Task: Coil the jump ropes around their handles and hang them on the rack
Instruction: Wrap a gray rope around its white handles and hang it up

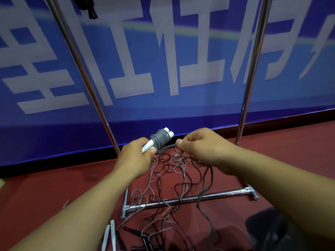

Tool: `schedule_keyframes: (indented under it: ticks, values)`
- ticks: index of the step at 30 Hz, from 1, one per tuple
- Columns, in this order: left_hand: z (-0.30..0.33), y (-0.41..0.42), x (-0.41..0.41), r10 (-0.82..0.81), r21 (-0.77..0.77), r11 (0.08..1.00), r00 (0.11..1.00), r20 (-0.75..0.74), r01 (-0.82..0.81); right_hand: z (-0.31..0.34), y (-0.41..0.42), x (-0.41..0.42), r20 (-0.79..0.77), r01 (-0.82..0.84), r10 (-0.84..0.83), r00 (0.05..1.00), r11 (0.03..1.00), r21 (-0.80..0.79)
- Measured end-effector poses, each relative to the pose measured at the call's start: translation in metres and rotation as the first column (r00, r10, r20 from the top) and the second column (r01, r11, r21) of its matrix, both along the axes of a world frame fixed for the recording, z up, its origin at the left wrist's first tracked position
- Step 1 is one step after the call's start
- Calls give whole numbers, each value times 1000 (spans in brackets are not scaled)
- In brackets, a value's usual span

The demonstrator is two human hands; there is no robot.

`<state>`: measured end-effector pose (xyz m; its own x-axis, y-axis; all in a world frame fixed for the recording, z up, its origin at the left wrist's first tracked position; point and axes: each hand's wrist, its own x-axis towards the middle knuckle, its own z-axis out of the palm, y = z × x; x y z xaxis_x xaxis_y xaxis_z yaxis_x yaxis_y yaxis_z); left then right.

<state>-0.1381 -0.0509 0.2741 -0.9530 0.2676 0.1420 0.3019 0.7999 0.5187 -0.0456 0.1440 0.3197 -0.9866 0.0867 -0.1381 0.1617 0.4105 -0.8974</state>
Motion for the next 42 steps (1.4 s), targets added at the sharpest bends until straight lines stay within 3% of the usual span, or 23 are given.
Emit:
schedule_keyframes:
  ticks: [11, 20, 24, 33, 39, 42]
  values:
    - [1, 13, 9, -219, -261, 924, 946, 241, 280, -4, 1, -7, 39, 82, -78, 996, 990, -115]
    - [6, 23, 21, -431, -283, 796, 828, 358, 536, -5, 6, -12, 217, 183, -125, 968, 944, -274]
    - [9, 28, 28, -496, -278, 756, 796, 347, 593, -5, 10, -14, 269, 197, -124, 955, 943, -268]
    - [17, 32, 40, -585, -290, 691, 748, 314, 662, -10, 17, -18, 267, 138, -131, 955, 990, -7]
    - [24, 30, 48, -603, -289, 682, 740, 298, 672, -13, 25, -24, 135, 45, -102, 986, 925, 376]
    - [29, 27, 52, -621, -226, 693, 727, 293, 684, -11, 30, -23, 111, 0, -45, 993, 925, 380]
